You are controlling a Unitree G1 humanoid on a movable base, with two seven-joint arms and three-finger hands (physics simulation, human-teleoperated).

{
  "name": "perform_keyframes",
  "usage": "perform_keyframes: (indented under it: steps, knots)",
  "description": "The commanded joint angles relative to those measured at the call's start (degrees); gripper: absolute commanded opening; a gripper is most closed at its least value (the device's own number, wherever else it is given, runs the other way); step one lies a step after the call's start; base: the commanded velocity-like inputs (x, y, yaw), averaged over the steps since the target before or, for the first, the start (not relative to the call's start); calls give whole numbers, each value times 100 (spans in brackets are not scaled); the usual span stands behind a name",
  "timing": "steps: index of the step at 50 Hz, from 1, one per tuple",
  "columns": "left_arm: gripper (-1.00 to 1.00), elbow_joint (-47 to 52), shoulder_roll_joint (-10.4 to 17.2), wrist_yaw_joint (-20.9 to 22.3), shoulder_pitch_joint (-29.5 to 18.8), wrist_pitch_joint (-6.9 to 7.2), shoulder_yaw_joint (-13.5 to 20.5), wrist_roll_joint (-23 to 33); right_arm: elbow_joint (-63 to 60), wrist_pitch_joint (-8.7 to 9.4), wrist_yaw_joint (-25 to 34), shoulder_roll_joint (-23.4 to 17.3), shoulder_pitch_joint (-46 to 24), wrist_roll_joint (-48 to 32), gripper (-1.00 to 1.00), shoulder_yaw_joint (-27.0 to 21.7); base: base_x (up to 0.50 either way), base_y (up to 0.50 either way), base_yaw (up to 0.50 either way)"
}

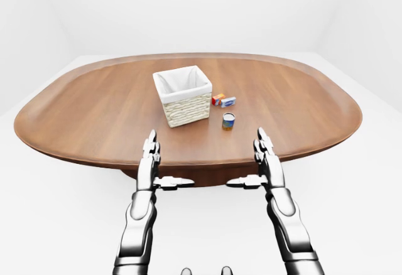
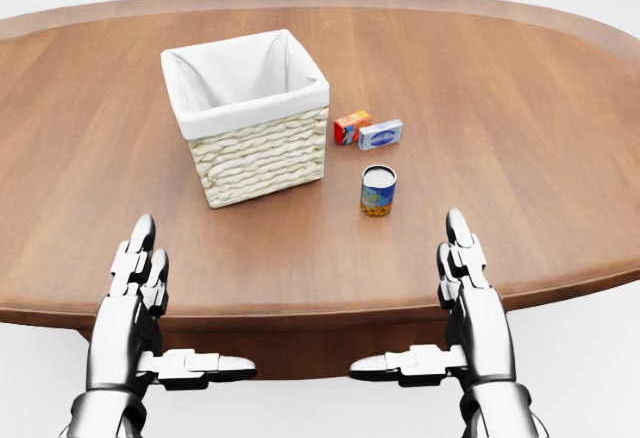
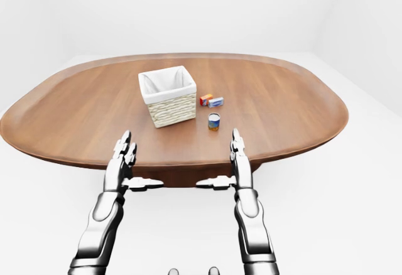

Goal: Pick up the alphabet soup and put it in the basket.

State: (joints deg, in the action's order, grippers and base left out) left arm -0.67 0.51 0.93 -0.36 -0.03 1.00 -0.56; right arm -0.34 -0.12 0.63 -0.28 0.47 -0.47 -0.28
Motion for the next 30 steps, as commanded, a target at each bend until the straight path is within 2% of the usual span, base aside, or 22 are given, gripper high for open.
perform_keyframes:
  steps: [1,3,7,11,12,13,15,19,25,30]
  knots:
    - [100,-94,87,146,-59,26,174,-106,-23,-9,82,-33,82,-142,100,-18,0,0,0]
    - [100,271,84,162,98,177,163,-127,-63,-3,69,-28,96,-154,100,-22,0,0,0]
    - [100,973,82,189,396,390,210,-151,65,-48,70,-34,40,-172,100,-24,0,0,0]
    - [100,1712,50,209,739,503,258,-143,86,-52,90,-37,36,-186,100,-18,0,0,0]
    - [100,1727,45,216,745,503,262,-139,86,-52,90,-37,36,-187,100,-19,0,0,0]
    - [100,2263,17,174,1028,503,276,-83,31,-20,107,-36,59,-180,100,-13,0,0,0]
    - [100,2545,-15,208,1197,503,273,-32,46,-25,104,-34,55,-188,100,-14,0,0,0]
    - [100,2861,-77,248,1389,503,290,-13,59,-37,120,-28,70,-199,100,7,0,0,0]
    - [100,3226,-177,178,1684,166,310,66,109,-70,114,-24,56,-195,100,6,0,0,0]
    - [100,3510,-211,226,1884,77,334,2,-7,-15,123,-21,104,-183,100,12,0,0,0]
